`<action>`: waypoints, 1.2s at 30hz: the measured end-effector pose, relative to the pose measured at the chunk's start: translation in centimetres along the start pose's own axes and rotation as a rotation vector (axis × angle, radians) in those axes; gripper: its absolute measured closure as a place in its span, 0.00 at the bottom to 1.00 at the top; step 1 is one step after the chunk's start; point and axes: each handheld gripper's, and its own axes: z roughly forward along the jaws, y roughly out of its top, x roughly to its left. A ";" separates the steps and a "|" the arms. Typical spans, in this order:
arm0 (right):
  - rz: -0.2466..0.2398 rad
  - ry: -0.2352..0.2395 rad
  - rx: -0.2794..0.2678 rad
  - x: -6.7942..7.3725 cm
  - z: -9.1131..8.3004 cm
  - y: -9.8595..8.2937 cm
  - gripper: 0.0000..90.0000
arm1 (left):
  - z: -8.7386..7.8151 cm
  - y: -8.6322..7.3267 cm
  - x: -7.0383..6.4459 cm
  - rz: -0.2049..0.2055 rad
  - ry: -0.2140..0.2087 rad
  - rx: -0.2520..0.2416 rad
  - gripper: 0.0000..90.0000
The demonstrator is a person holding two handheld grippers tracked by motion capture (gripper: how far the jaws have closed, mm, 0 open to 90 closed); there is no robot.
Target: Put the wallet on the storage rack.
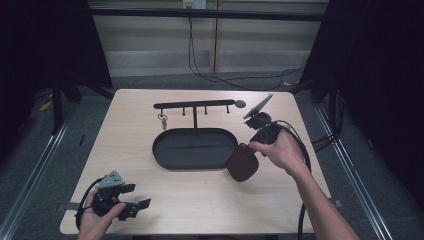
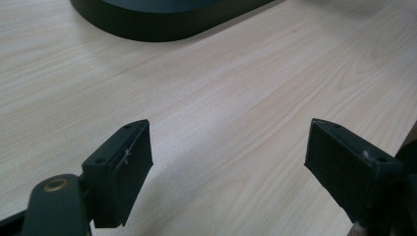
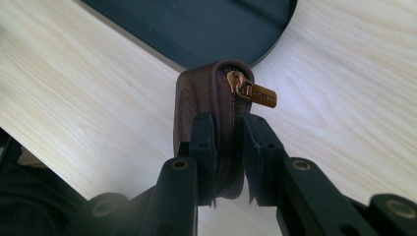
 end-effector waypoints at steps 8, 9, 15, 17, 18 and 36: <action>0.003 0.005 -0.013 -0.1 -0.5 1.7 0.84 | 0.0 0.0 0.0 -0.001 -0.005 0.002 0.20; 0.002 0.009 -0.020 -0.1 -0.5 1.9 0.84 | 0.0 0.0 0.1 0.002 -0.004 0.005 0.20; 0.007 0.016 -0.043 0.0 -0.8 3.3 0.84 | 0.0 0.0 0.0 -0.002 -0.003 0.001 0.20; 0.012 0.024 -0.049 0.0 -0.8 3.6 0.84 | -0.1 0.0 0.1 0.002 -0.003 0.000 0.20; 0.012 0.024 -0.049 0.0 -0.8 3.6 0.84 | -0.1 0.0 0.1 0.002 -0.003 0.000 0.20; 0.049 0.105 -0.087 -0.4 0.7 6.5 0.84 | 0.0 0.1 0.0 -0.001 -0.011 -0.008 0.20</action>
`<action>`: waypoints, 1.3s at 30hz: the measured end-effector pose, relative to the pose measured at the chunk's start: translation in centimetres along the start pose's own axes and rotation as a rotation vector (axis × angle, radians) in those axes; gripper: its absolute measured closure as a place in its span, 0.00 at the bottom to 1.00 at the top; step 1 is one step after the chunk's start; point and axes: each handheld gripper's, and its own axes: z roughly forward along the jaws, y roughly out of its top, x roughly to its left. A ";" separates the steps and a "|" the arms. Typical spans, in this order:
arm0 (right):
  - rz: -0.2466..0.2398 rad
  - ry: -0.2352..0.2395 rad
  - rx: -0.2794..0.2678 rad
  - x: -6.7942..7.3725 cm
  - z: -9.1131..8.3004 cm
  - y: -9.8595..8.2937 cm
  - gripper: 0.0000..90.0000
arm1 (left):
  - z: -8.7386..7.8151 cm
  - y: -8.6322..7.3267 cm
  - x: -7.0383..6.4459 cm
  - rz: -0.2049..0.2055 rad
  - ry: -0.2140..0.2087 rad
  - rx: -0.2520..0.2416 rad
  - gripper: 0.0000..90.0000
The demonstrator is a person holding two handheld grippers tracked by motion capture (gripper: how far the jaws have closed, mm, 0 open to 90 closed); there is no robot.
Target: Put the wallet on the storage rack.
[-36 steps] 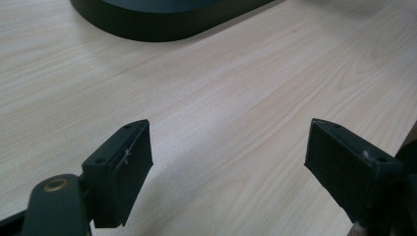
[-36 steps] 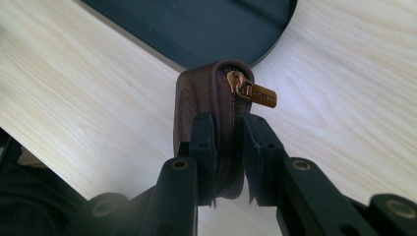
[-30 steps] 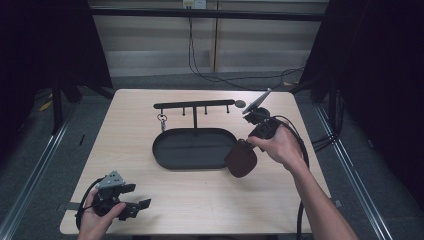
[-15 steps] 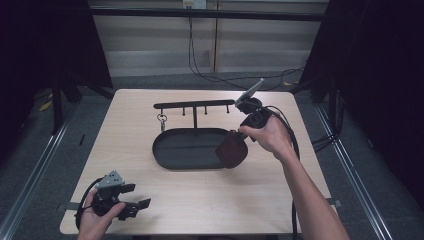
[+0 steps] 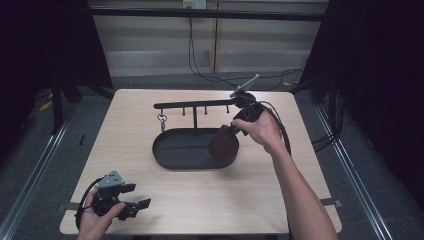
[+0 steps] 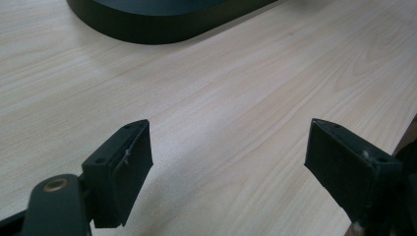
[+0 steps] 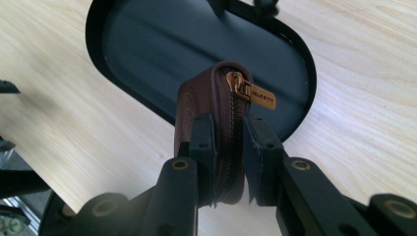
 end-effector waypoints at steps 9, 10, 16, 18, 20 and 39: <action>0.091 0.067 -0.055 -1.9 0.5 0.3 0.85 | 0.0 0.1 0.1 0.003 0.004 0.002 0.20; 0.091 0.067 -0.055 -1.9 0.5 0.3 0.85 | 0.0 0.1 0.1 0.003 0.004 0.002 0.20; 0.139 0.099 -0.091 -2.9 1.0 0.2 0.85 | 0.0 0.1 0.1 -0.003 -0.002 0.002 0.20; 0.150 0.111 -0.104 -3.2 1.3 0.2 0.85 | 0.0 0.0 0.1 -0.002 -0.001 0.003 0.20; 0.167 0.124 -0.122 -3.6 1.9 0.1 0.85 | 0.0 0.0 0.1 -0.002 -0.003 0.002 0.20; 0.233 0.194 -0.190 -5.7 6.8 -1.6 0.87 | -0.1 0.0 0.2 -0.005 -0.002 0.002 0.20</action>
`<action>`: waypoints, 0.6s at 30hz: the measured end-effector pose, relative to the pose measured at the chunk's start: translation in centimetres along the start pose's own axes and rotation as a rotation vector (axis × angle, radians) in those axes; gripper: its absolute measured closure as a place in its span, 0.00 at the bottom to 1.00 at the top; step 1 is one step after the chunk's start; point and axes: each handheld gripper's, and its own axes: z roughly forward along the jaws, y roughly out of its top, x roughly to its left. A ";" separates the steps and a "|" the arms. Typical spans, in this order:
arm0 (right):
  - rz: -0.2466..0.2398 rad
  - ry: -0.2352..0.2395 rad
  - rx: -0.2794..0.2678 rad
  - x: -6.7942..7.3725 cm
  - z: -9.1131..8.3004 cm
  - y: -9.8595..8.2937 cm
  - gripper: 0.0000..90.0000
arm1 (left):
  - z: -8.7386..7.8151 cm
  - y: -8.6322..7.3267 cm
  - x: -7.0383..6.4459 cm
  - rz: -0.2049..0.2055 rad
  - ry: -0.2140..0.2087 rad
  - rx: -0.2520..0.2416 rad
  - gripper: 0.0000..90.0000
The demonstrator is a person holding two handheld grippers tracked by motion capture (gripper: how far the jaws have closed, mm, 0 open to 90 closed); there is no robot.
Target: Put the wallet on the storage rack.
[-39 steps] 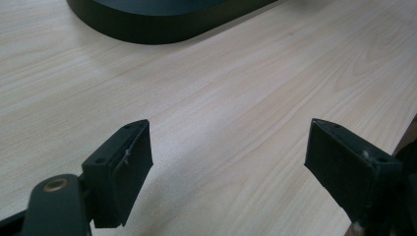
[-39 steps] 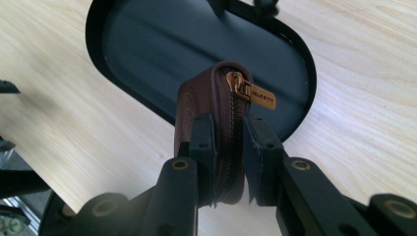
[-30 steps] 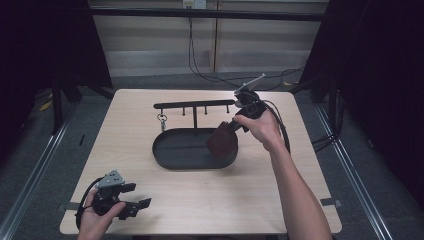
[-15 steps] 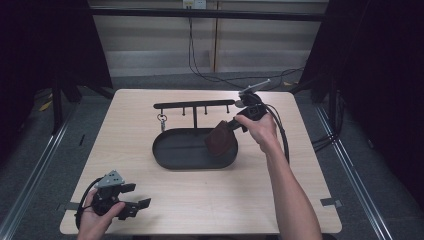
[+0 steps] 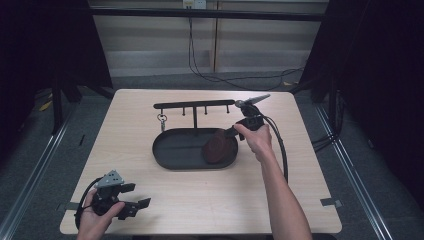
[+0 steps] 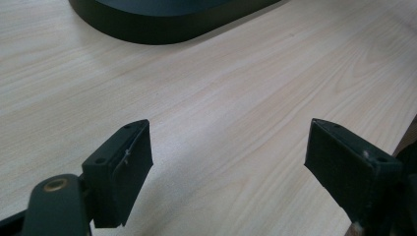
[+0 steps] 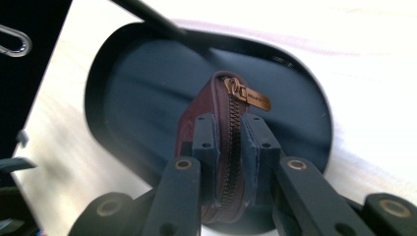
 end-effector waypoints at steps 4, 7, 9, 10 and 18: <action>0.006 0.001 -0.017 -0.4 0.3 -0.1 0.86 | 0.0 0.0 -0.1 -0.001 -0.003 -0.001 0.20; 0.014 -0.005 -0.023 -0.9 0.7 -0.3 0.86 | 0.0 0.0 0.0 0.000 -0.004 0.001 0.20; 0.009 -0.019 -0.026 -1.1 1.1 -0.5 0.92 | 0.0 0.0 -0.1 -0.002 -0.002 -0.005 0.20; 0.011 0.000 -0.040 -1.3 1.3 -0.6 0.87 | -0.1 0.0 -0.1 0.003 -0.004 -0.008 0.20; -0.006 0.011 -0.077 -1.1 1.4 -0.7 0.77 | -0.1 0.0 -0.1 0.007 -0.013 -0.013 0.20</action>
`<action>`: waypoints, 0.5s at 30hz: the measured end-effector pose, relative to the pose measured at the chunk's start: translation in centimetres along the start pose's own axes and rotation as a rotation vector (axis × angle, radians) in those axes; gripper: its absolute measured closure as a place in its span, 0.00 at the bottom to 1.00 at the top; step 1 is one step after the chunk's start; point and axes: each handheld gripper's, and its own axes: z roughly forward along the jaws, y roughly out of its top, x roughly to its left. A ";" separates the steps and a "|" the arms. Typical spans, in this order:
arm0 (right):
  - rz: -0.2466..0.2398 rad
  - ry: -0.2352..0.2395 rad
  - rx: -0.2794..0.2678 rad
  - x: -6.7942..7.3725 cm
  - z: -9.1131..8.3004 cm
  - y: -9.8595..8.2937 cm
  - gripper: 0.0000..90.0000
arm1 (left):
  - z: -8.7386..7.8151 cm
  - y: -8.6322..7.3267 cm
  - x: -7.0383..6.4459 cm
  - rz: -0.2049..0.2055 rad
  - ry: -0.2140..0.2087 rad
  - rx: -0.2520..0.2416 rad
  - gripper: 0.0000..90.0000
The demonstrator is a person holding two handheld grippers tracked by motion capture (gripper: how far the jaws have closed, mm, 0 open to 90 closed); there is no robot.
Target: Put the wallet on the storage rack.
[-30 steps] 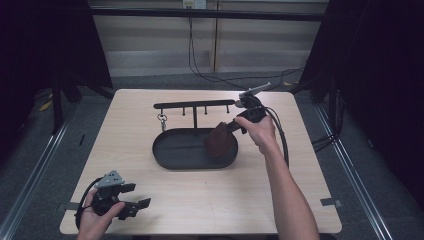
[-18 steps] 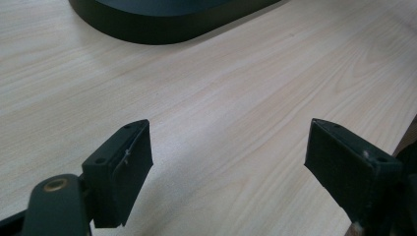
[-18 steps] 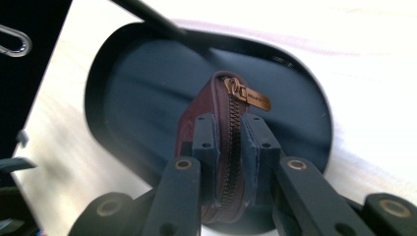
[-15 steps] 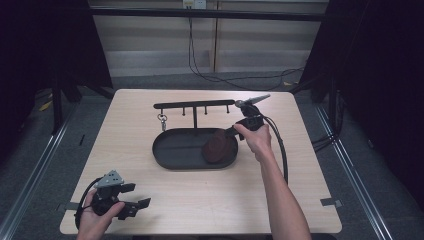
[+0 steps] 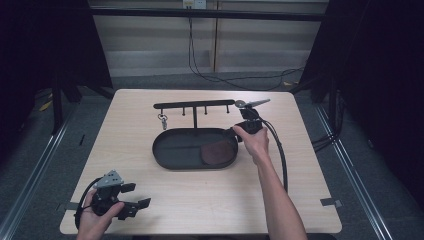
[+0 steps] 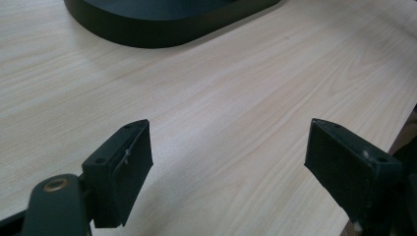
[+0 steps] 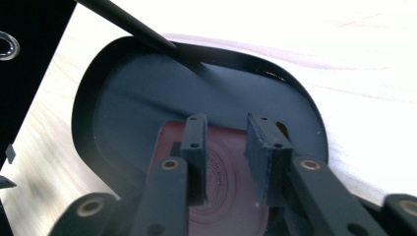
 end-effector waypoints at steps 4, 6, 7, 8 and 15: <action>-0.026 0.003 -0.019 -0.1 -0.4 -0.2 0.68 | 0.0 0.0 0.0 -0.003 0.001 0.001 0.20; -0.035 0.004 -0.022 0.0 -0.5 -0.2 0.64 | 0.0 0.0 0.0 -0.005 0.002 0.001 0.20; -0.043 0.002 -0.022 0.1 -0.6 -0.2 0.62 | 0.1 0.0 0.0 -0.003 0.003 0.004 0.20; -0.058 -0.002 -0.034 0.1 -0.7 -0.3 0.60 | 0.1 0.0 0.1 -0.002 0.002 0.006 0.20; -0.094 -0.019 -0.076 0.5 -1.4 -0.8 0.38 | 0.0 0.0 0.2 -0.015 0.005 -0.008 0.20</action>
